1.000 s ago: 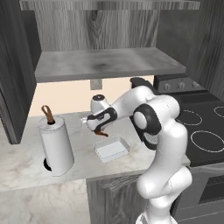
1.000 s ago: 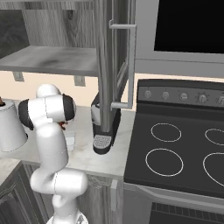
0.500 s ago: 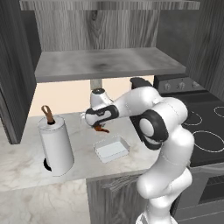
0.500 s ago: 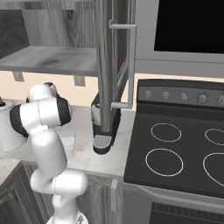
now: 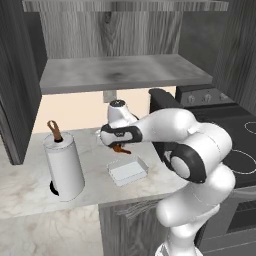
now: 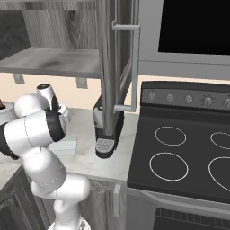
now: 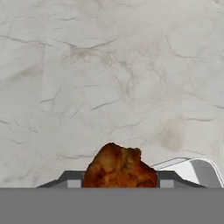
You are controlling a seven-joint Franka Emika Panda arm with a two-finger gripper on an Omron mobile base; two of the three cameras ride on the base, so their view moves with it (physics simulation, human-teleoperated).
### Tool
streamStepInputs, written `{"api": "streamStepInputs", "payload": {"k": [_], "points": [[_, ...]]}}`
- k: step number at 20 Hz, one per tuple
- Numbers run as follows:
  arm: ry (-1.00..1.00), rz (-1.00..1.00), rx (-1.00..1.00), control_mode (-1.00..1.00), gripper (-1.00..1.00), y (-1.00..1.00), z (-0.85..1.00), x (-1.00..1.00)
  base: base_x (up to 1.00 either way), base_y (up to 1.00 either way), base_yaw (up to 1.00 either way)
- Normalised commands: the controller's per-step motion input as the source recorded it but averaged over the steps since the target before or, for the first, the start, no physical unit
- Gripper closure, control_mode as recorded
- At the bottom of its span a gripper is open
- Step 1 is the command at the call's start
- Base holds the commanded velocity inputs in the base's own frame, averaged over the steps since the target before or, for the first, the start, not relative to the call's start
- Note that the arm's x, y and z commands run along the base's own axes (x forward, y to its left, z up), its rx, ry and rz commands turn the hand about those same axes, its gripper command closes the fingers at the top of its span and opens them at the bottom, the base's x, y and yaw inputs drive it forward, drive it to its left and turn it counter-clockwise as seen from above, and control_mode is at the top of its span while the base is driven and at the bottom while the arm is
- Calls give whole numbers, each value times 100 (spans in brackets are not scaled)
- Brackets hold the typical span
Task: Retrieve the tupperware from the cabinet, then place the raw meat into the tupperware to avoid contamination.
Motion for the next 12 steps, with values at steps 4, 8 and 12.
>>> {"api": "streamStepInputs", "payload": {"k": [4, 8, 12], "points": [[-2, -15, 3, -100, 100, -36, 10, -42, 0, 0, 0], [0, -24, 7, -100, 100, -31, 11, -23, 0, 0, 0], [0, -30, 13, -100, 100, -22, 15, -11, 0, 0, 0]]}}
